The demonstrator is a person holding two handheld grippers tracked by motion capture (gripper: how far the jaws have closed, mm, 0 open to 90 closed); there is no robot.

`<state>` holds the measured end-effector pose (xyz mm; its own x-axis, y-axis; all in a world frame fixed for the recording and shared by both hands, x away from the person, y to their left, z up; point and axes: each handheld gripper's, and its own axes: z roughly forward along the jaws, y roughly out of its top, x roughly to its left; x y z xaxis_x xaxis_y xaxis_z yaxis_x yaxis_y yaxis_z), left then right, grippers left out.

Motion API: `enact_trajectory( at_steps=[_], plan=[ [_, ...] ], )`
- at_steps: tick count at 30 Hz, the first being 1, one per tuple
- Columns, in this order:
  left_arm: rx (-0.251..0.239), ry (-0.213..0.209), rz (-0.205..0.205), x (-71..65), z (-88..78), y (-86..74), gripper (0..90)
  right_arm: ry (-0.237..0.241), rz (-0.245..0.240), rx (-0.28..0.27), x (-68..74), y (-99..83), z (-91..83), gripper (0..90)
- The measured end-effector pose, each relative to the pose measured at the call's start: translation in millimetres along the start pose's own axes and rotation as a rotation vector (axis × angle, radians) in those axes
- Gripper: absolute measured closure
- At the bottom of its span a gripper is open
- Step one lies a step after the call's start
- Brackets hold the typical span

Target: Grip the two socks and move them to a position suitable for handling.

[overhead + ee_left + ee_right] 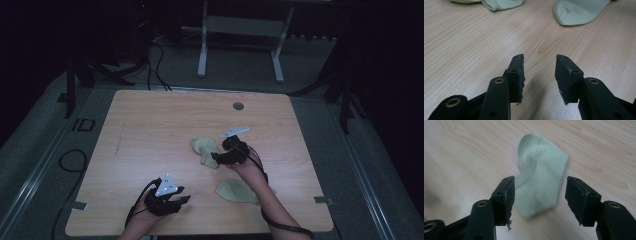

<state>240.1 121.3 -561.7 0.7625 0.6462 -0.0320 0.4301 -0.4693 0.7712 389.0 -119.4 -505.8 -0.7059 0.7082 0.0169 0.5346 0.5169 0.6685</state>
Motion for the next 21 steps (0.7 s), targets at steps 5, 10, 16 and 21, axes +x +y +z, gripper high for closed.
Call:
enact_trajectory(
  at_steps=[5,10,16,21],
  plan=[
    [-0.013,-0.005,-0.01,2.1,-2.8,-0.1,58.5,-0.014,0.017,0.029,1.3,16.8,29.0,40.7],
    [-0.021,-0.002,-0.005,1.3,-3.9,-0.4,58.1,-0.02,0.046,0.068,2.4,25.2,55.8,39.8],
    [-0.018,0.004,-0.004,4.6,-4.2,-1.6,58.1,-0.058,0.024,0.14,3.2,22.8,77.3,45.6],
    [-0.028,0.01,-0.019,6.1,-5.2,-1.6,58.0,-0.108,-0.021,0.141,6.9,22.2,75.1,76.6]
  ],
)
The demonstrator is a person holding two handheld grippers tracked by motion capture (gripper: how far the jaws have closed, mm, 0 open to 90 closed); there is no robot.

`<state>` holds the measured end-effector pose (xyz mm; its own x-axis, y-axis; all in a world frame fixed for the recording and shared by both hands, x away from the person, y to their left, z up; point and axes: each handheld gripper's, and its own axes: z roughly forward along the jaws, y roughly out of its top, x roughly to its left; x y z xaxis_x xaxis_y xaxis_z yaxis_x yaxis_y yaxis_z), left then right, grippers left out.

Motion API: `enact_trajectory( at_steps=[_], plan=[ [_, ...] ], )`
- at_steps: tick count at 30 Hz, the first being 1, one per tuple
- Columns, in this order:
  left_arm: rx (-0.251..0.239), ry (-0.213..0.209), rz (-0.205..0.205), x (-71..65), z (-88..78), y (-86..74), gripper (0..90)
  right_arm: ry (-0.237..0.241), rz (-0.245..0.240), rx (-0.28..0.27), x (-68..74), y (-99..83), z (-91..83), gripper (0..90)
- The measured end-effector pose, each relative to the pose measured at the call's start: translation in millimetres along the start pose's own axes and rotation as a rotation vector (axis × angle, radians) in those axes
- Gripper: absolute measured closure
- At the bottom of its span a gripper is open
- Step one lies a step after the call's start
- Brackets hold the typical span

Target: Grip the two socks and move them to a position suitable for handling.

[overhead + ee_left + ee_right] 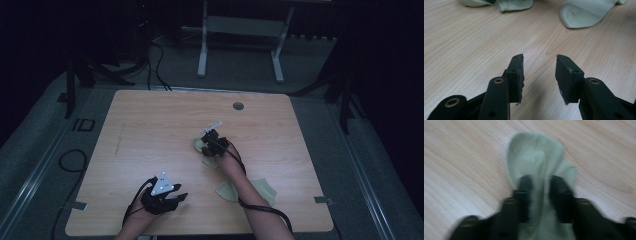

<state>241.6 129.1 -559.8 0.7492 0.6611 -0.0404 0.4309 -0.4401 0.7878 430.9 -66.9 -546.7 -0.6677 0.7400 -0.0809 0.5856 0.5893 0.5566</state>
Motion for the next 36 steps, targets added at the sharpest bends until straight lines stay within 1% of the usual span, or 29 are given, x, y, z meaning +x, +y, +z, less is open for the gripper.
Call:
enact_trajectory(
  at_steps=[1,3,5,7,12,14,16,19,23,25,27,29,31,33,36],
  plan=[
    [0.001,0.003,0.006,-0.4,-0.3,0.3,58.0,-0.006,-0.001,0.006,0.0,0.4,-0.4,78.2],
    [-0.005,0.002,0.006,-1.0,-1.5,0.9,58.0,-0.001,-0.006,0.028,-2.0,2.2,-3.1,79.3],
    [-0.007,-0.001,0.006,-0.9,-2.5,0.8,58.0,0.007,0.004,0.012,-5.6,2.5,-11.5,79.6],
    [-0.003,-0.002,0.003,-0.4,-1.3,0.1,57.9,0.016,-0.007,0.0,-9.5,2.2,-21.4,79.6],
    [0.007,0.005,-0.001,0.2,0.6,-0.1,58.0,-0.007,-0.012,-0.025,-24.6,0.2,-48.0,79.5],
    [0.006,0.006,-0.002,0.0,0.3,-0.1,58.0,-0.003,-0.005,-0.035,-31.8,-3.0,-57.9,79.5],
    [0.003,0.007,-0.006,-0.1,0.2,-0.2,58.0,-0.018,-0.008,-0.037,-38.8,-6.8,-68.0,79.5],
    [0.007,0.006,-0.008,0.0,0.6,0.1,58.0,-0.035,0.004,-0.049,-50.1,-13.1,-82.4,79.5],
    [0.003,-0.003,-0.014,-2.2,2.6,0.5,58.0,-0.052,0.004,-0.045,-60.4,-24.2,-94.8,79.4],
    [0.008,-0.005,-0.01,-3.7,3.8,1.0,58.0,-0.057,0.0,-0.039,-63.3,-30.8,-95.6,79.2],
    [0.009,-0.01,-0.009,-4.9,5.3,1.7,58.0,-0.052,0.0,-0.031,-66.1,-37.7,-93.0,79.0],
    [0.01,-0.012,-0.009,-5.1,6.2,2.7,58.0,-0.035,0.009,-0.02,-69.8,-44.6,-88.3,78.8],
    [0.002,-0.013,-0.02,-4.2,6.9,3.8,58.0,-0.032,0.024,-0.009,-72.4,-51.2,-82.4,78.6],
    [-0.007,-0.022,-0.036,-2.7,7.8,5.3,58.0,-0.053,0.031,0.011,-73.2,-57.2,-74.5,78.5],
    [-0.01,-0.026,-0.032,-4.0,10.1,8.1,58.0,-0.056,0.031,0.036,-72.7,-63.4,-63.7,77.4]
  ],
)
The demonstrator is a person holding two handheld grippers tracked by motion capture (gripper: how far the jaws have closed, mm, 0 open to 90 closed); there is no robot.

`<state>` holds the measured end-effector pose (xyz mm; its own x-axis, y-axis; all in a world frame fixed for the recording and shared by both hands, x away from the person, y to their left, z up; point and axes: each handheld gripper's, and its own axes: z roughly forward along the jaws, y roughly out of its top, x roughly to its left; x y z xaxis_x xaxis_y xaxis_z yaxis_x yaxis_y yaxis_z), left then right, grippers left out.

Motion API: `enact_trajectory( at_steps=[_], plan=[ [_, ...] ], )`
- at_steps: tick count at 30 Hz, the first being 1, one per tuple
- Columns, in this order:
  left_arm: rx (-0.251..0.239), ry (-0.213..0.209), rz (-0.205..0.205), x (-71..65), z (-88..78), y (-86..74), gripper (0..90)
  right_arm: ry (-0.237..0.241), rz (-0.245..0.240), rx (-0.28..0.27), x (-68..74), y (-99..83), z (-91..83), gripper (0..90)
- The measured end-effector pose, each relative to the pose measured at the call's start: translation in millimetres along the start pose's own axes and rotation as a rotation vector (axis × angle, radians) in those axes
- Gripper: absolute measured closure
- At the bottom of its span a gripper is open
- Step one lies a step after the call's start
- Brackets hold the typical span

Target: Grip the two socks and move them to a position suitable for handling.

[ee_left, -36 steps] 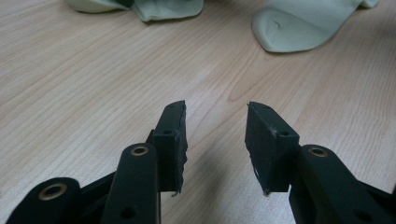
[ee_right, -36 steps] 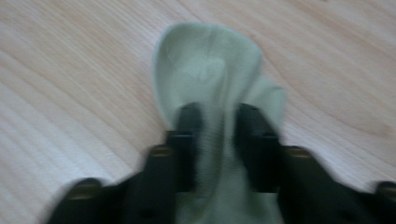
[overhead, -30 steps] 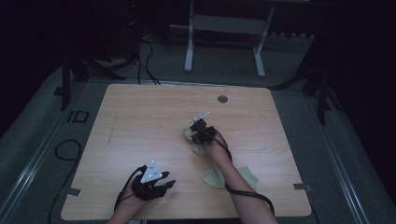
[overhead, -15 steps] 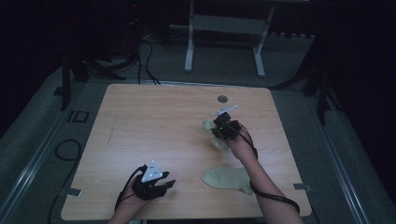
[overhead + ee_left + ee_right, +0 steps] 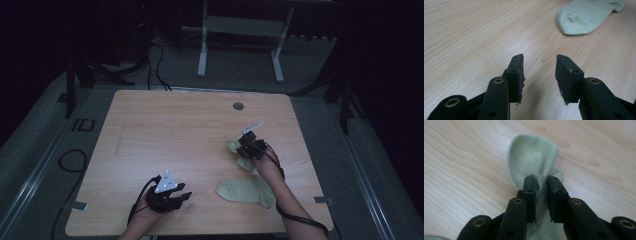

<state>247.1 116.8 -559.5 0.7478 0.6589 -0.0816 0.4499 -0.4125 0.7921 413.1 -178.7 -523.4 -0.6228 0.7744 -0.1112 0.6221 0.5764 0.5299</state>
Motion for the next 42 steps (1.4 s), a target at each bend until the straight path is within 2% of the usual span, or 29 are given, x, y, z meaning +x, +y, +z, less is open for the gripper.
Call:
enact_trajectory(
  at_steps=[4,6,10,14,16,19,20,22,25,26,28,30,33,34,35,36,38,40,41,42],
  plan=[
    [-0.002,-0.012,0.005,-0.9,1.3,2.5,58.0,0.001,-0.001,0.033,1.7,-8.4,12.7,74.3],
    [-0.007,-0.012,0.002,-0.3,1.6,3.6,58.0,-0.002,0.005,0.014,3.1,-11.8,14.2,71.0],
    [-0.014,-0.022,0.002,0.0,3.9,8.4,57.1,0.015,0.047,-0.007,1.6,-15.5,14.5,56.9],
    [-0.008,-0.031,0.028,-3.4,7.6,16.5,55.7,0.031,0.054,-0.016,3.1,-17.3,15.0,45.0],
    [-0.002,-0.031,0.032,-3.8,10.4,20.6,55.7,0.039,0.054,-0.009,2.6,-16.2,11.5,41.5],
    [0.003,-0.026,0.04,-3.1,16.2,30.3,55.7,0.056,0.065,-0.056,1.8,-14.4,-3.7,40.2],
    [-0.001,-0.026,0.042,-2.4,19.0,35.1,55.6,0.063,0.069,-0.071,2.2,-14.3,-9.3,40.4],
    [-0.002,-0.022,0.047,-1.2,23.7,42.2,55.7,0.068,0.047,-0.085,5.8,-16.5,-18.1,44.7],
    [0.008,-0.012,0.058,-0.6,35.6,52.4,55.7,0.051,0.016,-0.103,12.6,-26.2,-25.1,57.7],
    [0.016,-0.009,0.064,-0.4,40.3,55.3,55.7,0.053,0.016,-0.102,13.3,-28.7,-25.2,61.6],
    [0.03,-0.007,0.058,0.8,49.5,61.7,55.7,0.062,0.01,-0.09,15.9,-34.6,-22.9,62.4],
    [0.035,0.003,0.069,1.1,57.0,69.6,55.7,0.07,-0.002,-0.077,19.1,-40.0,-18.0,61.8],
    [0.021,0.005,0.083,1.1,65.2,84.7,55.6,0.082,-0.018,-0.059,24.1,-46.3,-11.4,60.7],
    [0.021,0.005,0.083,1.1,65.2,84.7,55.6,0.082,-0.018,-0.059,24.1,-46.3,-11.4,60.7],
    [0.014,0.019,0.097,1.6,71.1,95.9,55.6,0.074,-0.03,-0.053,25.9,-48.1,-9.8,60.7],
    [0.015,0.032,0.1,2.5,75.9,103.0,55.7,0.071,-0.044,-0.046,27.7,-51.3,-7.3,62.3],
    [0.004,0.02,0.085,4.2,83.3,113.7,55.9,0.071,-0.045,-0.055,28.4,-53.9,-7.9,65.5],
    [0.005,0.028,0.091,4.1,86.8,117.8,57.8,0.073,-0.046,-0.057,28.8,-54.7,-8.4,68.7],
    [0.016,0.034,0.116,3.3,97.2,127.3,57.8,0.074,-0.046,-0.059,28.9,-55.1,-8.5,71.7],
    [0.024,0.043,0.121,2.7,101.4,130.5,60.7,0.072,-0.041,-0.058,28.2,-55.7,-8.9,77.0]
  ],
)
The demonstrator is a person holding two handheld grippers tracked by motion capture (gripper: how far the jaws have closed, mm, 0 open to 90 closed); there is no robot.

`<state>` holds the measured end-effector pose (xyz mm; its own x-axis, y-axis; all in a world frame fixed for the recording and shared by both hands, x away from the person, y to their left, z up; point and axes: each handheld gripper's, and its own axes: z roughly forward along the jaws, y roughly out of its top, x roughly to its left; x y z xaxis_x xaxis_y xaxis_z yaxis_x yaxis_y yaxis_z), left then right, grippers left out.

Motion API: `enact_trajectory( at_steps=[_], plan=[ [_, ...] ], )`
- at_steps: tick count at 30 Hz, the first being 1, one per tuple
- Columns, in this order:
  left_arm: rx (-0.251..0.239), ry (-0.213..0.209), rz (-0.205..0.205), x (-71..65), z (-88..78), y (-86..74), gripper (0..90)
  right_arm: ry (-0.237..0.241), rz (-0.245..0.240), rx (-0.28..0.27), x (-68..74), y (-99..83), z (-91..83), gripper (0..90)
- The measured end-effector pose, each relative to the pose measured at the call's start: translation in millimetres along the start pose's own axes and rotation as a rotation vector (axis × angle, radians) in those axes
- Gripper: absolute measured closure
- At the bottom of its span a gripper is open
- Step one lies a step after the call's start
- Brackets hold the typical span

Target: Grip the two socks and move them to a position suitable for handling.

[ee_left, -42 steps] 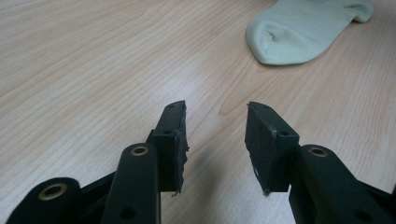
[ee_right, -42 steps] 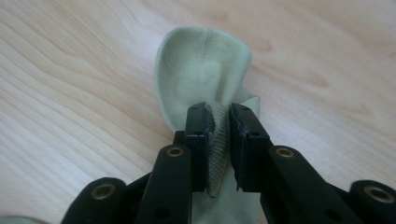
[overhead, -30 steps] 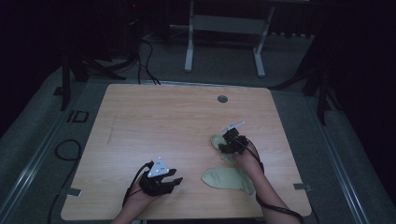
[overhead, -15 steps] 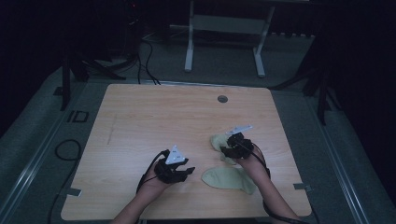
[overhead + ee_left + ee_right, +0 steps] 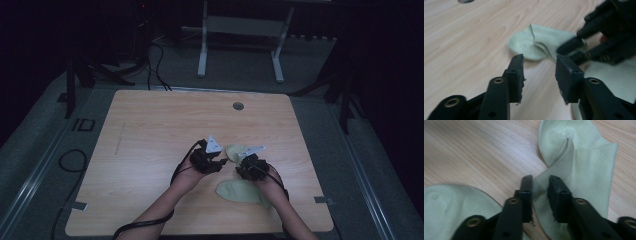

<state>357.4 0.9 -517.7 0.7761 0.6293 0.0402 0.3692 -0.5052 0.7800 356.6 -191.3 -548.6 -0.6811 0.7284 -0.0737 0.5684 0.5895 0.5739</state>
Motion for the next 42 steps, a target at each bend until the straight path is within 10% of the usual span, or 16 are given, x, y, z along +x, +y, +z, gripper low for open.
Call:
enact_trajectory(
  at_steps=[9,17,32,42],
  plan=[
    [0.058,0.015,0.045,-3.1,52.9,20.7,87.6,0.009,-0.001,-0.007,-4.0,-1.4,-0.3,81.8],
    [0.169,0.041,0.042,5.6,77.9,12.5,89.2,0.02,0.0,-0.013,-6.0,-3.4,-1.1,81.9],
    [0.147,0.034,0.015,6.3,66.9,0.4,89.4,-0.014,0.074,-0.098,-41.7,-3.5,-46.6,90.0],
    [0.148,0.031,0.025,6.9,66.5,0.1,89.4,0.062,0.012,-0.021,-13.3,-3.0,-10.3,67.3]
  ],
)
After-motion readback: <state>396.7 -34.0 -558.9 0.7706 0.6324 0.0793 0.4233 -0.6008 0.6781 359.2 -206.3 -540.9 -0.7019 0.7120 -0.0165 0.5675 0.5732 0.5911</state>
